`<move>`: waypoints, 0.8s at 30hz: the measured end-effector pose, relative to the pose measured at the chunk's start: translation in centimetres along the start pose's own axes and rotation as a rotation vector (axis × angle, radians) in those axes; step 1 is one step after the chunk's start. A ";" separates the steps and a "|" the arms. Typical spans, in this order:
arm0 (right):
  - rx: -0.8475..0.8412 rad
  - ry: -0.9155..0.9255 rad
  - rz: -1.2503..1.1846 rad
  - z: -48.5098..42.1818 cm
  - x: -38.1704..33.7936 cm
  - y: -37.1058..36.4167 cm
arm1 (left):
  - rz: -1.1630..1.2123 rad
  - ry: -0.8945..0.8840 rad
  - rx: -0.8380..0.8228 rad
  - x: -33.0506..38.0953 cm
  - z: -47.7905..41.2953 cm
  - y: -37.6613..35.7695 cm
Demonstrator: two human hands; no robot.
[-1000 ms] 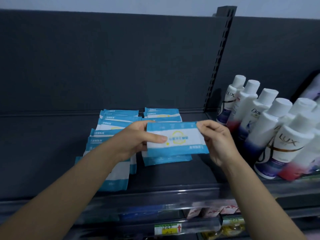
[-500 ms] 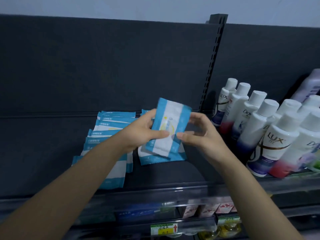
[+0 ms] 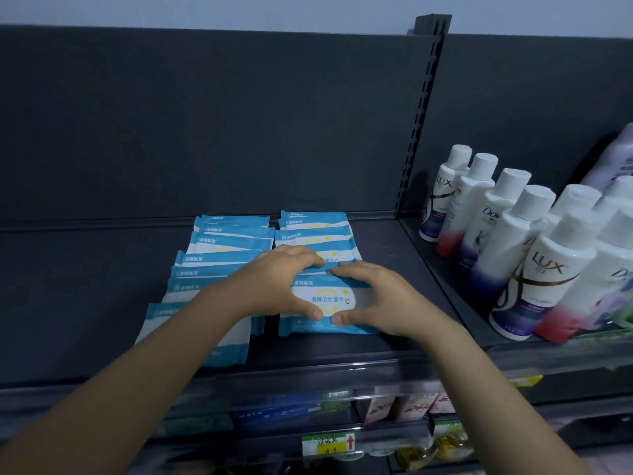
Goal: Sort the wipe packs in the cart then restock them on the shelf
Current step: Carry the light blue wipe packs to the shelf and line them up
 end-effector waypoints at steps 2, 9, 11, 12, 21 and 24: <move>-0.018 -0.062 -0.088 -0.1 0.5 -0.1 | 0.003 0.075 -0.036 -0.6 -0.1 -0.2; 0.008 -0.108 -0.182 0.9 1.6 -0.6 | -0.050 0.095 -0.127 -0.1 -0.5 -0.5; 0.071 -0.081 -0.116 1.4 1.2 -0.1 | -0.082 0.058 -0.098 0.3 0.1 -0.8; 0.103 -0.064 -0.068 1.7 0.8 0.3 | -0.142 0.024 -0.075 0.6 0.4 -0.8; 0.450 -0.339 0.385 9.5 -2.3 1.5 | -0.390 -0.167 0.189 2.7 4.4 1.1; 0.549 -0.495 0.408 14.8 -3.9 1.0 | -0.370 -0.272 0.284 3.9 6.8 1.5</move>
Point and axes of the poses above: each hand's wrist, its own z-axis away from the middle knuckle, its own y-axis out of the back of the hand, x = y × z, the point moved 7 cm from there along -z, towards the middle knuckle, and after that the axes turned 11 degrees about -y, right-handed, at the moved point
